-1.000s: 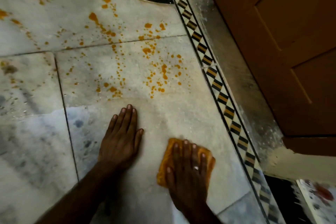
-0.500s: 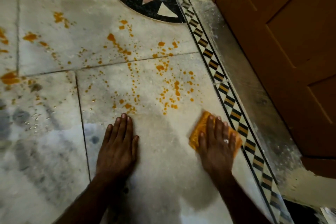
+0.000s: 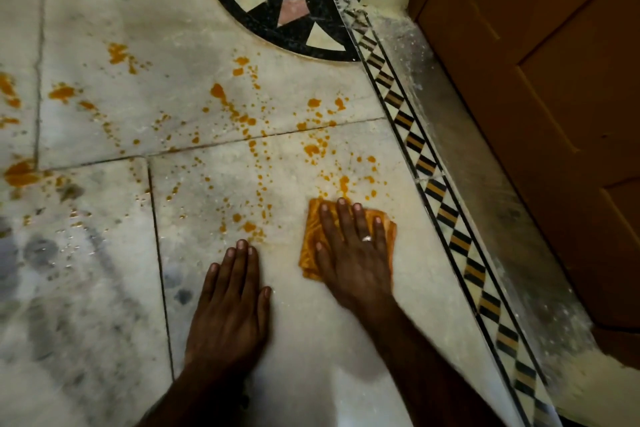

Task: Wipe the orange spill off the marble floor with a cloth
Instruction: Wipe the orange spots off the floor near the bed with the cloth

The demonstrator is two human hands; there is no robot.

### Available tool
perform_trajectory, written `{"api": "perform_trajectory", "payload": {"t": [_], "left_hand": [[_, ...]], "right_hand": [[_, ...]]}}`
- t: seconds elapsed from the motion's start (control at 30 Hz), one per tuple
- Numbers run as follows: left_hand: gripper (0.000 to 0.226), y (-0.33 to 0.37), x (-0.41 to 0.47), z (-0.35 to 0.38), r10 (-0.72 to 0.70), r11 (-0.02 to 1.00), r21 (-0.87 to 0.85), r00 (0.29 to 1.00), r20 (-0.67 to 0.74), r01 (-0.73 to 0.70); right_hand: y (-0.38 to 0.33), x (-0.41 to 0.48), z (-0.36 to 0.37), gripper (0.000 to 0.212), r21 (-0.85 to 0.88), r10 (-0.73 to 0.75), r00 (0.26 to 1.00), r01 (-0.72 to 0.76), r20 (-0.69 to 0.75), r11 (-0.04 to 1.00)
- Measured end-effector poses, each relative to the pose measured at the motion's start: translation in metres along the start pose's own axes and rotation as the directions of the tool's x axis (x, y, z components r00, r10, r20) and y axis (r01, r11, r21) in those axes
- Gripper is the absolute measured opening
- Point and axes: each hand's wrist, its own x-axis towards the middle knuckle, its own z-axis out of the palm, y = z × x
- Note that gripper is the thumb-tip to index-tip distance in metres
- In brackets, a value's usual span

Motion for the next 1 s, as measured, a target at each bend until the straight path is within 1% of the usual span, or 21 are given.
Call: {"api": "perform_trajectory", "payload": {"t": [0.1,0.17,0.23,0.3,0.37,0.47,0.53,0.63,0.73,0.8,0.87,0.93,1.0], "left_hand": [[0.063,0.000,0.000,0.001,-0.002,1.000,-0.009,1.000,0.000,0.002],[0.063,0.000,-0.001,0.001,-0.008,1.000,-0.012,1.000,-0.002,0.008],[0.063,0.001,-0.001,0.002,-0.015,1.000,-0.009,1.000,-0.004,0.015],[0.063,0.002,0.000,0.002,-0.023,1.000,-0.003,1.000,-0.006,0.023],[0.063,0.002,0.000,0.002,-0.021,1.000,0.006,1.000,-0.012,0.021],[0.061,0.001,-0.001,0.003,-0.008,1.000,0.025,1.000,-0.018,0.008],[0.062,0.000,0.000,0.002,-0.003,1.000,0.027,1.000,-0.007,0.003],[0.064,0.000,0.002,0.001,-0.022,1.000,0.003,1.000,0.017,0.021],[0.065,0.000,0.001,0.000,-0.034,0.999,-0.021,0.999,0.037,0.035],[0.066,-0.001,0.002,0.000,-0.033,0.999,-0.030,0.998,0.049,0.035],[0.067,-0.001,0.002,-0.001,-0.054,0.998,-0.039,0.997,0.053,0.056],[0.068,0.001,0.006,-0.003,-0.113,0.990,-0.081,0.993,0.038,0.116],[0.067,0.001,0.014,-0.004,-0.148,0.984,-0.096,0.989,0.014,0.149]], "right_hand": [[0.024,-0.013,0.002,0.065,0.005,0.154,0.988,-0.154,-0.019,0.988],[0.030,-0.039,0.005,0.065,0.018,0.254,0.967,-0.254,-0.018,0.967],[0.022,-0.068,0.007,0.066,0.008,0.283,0.959,-0.283,-0.015,0.959],[0.001,-0.088,0.009,0.067,-0.018,0.217,0.976,-0.217,-0.019,0.976],[-0.024,-0.088,0.008,0.068,-0.024,0.086,0.996,-0.086,-0.021,0.996],[-0.046,-0.050,0.005,0.067,0.012,-0.103,0.994,0.104,-0.046,0.995],[-0.044,-0.014,0.004,0.066,0.019,-0.132,0.990,0.133,-0.055,0.991],[-0.022,0.023,0.001,0.065,0.005,-0.071,0.997,0.071,-0.031,0.997],[0.012,0.029,-0.004,0.066,0.017,0.048,0.999,-0.048,-0.002,0.999],[0.033,0.016,-0.004,0.067,0.035,0.153,0.988,-0.153,0.021,0.988],[0.040,-0.008,-0.002,0.067,0.048,0.238,0.971,-0.238,0.008,0.970],[0.031,-0.036,0.001,0.067,0.043,0.273,0.962,-0.273,-0.001,0.961],[0.010,-0.059,0.003,0.067,0.023,0.244,0.970,-0.244,-0.014,0.970]]}}
